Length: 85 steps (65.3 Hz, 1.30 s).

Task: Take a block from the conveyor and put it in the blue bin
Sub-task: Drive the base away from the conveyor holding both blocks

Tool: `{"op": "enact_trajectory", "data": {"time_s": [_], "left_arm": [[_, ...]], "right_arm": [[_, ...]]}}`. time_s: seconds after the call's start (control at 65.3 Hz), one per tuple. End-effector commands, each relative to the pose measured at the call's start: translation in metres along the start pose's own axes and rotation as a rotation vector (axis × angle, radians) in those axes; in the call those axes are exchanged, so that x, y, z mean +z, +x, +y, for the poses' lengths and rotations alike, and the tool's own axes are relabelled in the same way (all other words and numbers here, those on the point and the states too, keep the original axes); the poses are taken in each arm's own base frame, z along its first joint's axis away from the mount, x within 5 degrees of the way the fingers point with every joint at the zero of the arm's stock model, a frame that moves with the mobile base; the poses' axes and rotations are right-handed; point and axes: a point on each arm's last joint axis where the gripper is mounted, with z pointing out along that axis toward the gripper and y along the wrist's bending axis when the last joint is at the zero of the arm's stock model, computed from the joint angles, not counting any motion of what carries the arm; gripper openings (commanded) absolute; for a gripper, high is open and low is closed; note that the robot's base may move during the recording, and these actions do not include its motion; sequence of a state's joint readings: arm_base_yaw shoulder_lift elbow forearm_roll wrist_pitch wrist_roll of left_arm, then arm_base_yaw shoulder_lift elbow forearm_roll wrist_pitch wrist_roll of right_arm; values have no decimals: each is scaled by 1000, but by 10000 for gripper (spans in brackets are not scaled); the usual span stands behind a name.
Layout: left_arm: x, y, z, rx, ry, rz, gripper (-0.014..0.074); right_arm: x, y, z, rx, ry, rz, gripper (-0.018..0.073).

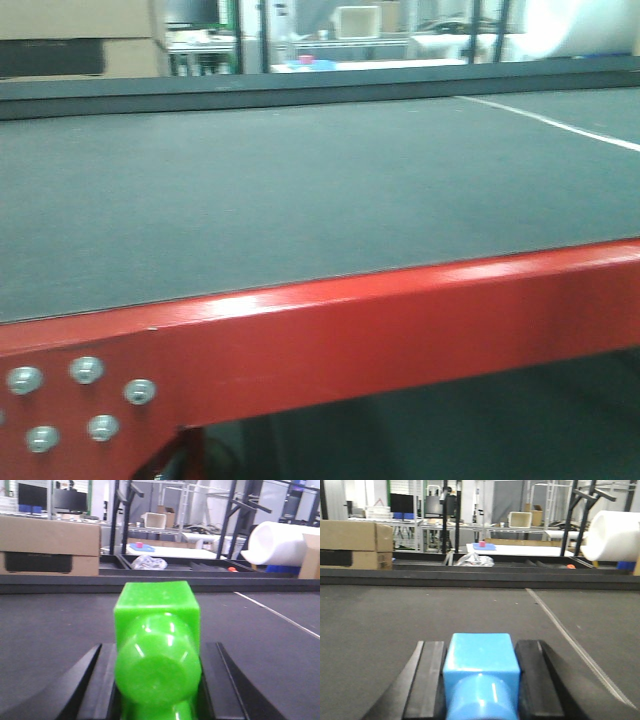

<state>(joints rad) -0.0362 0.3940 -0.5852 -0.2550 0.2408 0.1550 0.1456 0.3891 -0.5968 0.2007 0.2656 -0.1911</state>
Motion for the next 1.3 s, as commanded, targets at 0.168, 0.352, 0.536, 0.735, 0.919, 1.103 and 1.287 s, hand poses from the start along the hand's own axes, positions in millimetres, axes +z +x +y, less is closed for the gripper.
{"op": "enact_trajectory", "data": {"time_s": [0.168,0.352,0.536,0.735,0.919,1.103,1.287], "left_arm": [[-1,-2,0,3,-5,-23,-111],[-1,-2,0,3,-5,-23,-111],[-1,-2,0,3,-5,-23,-111],[-1,-2,0,3,-5,-23,-111],[-1,-2,0,3,-5,-23,-111],[-1,-2,0,3,-5,-23,-111],[-1,-2,0,3,-5,-23,-111]], "right_arm": [[-1,-2,0,-13,4,-26,-162],[-1,-2,0,-13,4,-26,-162],[-1,-2,0,-13,4,-26,-162],[-1,-2,0,-13,4,-26,-162],[-1,-2,0,-13,4,-26,-162],[-1,-2,0,-13,4,-26,-162],[-1,-2,0,-13,4,-26,-162]]}}
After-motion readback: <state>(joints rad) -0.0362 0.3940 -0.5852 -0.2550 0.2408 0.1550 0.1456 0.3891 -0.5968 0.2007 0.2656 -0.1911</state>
